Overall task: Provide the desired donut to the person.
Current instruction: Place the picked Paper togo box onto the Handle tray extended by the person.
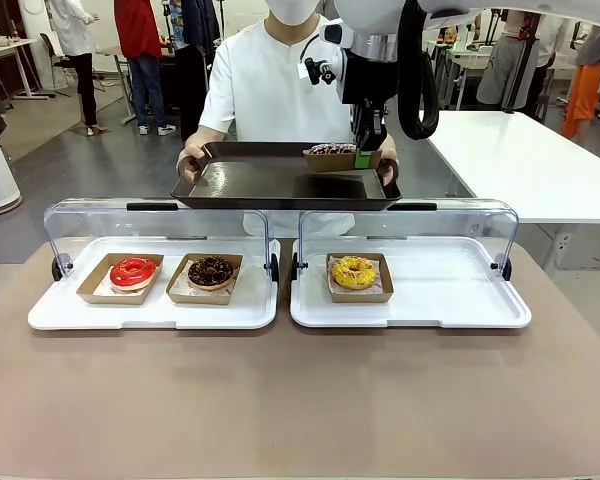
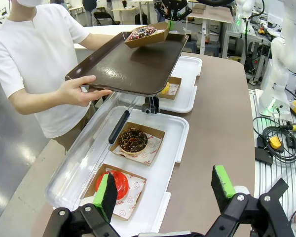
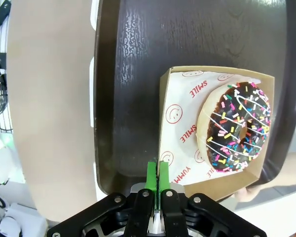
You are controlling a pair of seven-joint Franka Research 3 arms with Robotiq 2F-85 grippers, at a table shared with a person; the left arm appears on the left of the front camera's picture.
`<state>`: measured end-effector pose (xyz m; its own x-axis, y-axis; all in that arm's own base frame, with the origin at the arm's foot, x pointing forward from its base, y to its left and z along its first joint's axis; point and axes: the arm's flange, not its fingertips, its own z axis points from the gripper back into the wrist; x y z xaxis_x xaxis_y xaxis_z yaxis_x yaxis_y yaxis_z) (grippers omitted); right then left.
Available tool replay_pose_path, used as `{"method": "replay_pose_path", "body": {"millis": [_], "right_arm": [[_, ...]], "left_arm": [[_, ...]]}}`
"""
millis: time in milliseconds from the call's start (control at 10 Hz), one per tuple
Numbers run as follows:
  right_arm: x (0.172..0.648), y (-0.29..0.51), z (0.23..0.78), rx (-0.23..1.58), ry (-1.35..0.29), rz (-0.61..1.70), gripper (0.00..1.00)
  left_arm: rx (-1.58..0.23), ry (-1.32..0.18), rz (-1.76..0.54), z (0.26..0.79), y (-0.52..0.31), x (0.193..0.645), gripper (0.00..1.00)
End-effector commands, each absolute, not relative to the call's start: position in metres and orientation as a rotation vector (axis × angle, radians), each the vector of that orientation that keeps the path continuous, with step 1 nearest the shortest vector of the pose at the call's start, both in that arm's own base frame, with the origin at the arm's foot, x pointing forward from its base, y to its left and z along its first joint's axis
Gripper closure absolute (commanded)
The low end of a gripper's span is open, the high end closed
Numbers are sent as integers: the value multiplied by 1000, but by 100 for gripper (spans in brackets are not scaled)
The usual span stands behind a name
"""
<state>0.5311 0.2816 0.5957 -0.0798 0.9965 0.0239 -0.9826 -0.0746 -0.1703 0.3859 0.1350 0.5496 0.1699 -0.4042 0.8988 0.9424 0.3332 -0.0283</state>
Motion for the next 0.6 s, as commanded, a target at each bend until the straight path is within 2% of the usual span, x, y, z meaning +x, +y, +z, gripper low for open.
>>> {"method": "replay_pose_path", "body": {"millis": [0, 500], "right_arm": [[538, 283, 590, -135, -181, 1594, 98], [564, 265, 572, -79, -148, 1513, 98]], "left_arm": [[-706, -956, -1077, 550, 135, 385, 0], [-706, -956, -1077, 550, 135, 385, 0]]}}
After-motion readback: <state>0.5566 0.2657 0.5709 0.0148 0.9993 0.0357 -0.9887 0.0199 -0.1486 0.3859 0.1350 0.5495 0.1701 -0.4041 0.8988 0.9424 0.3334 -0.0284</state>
